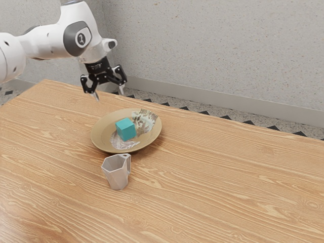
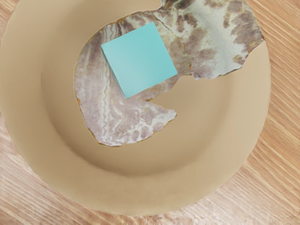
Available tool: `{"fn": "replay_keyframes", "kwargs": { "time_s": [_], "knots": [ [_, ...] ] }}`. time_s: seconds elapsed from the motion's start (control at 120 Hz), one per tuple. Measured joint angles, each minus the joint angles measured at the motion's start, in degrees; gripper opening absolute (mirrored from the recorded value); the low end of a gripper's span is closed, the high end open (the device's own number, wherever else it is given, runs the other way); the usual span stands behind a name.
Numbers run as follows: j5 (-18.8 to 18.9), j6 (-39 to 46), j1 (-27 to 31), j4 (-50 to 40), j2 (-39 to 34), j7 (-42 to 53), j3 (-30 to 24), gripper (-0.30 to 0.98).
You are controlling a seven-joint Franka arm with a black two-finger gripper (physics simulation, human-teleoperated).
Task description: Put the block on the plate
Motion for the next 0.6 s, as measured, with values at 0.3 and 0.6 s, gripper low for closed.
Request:
{"fn": "replay_keyframes", "kwargs": {
  "time_s": [0.3, 0.6],
  "knots": [
    [2.94, -9.7, -0.15, -4.17, -11.13, 8.76, -4.87, 0.69],
    [4.82, -17.03, -0.95, -3.81, -17.95, 13.92, -6.18, 0.69]
  ]
}}
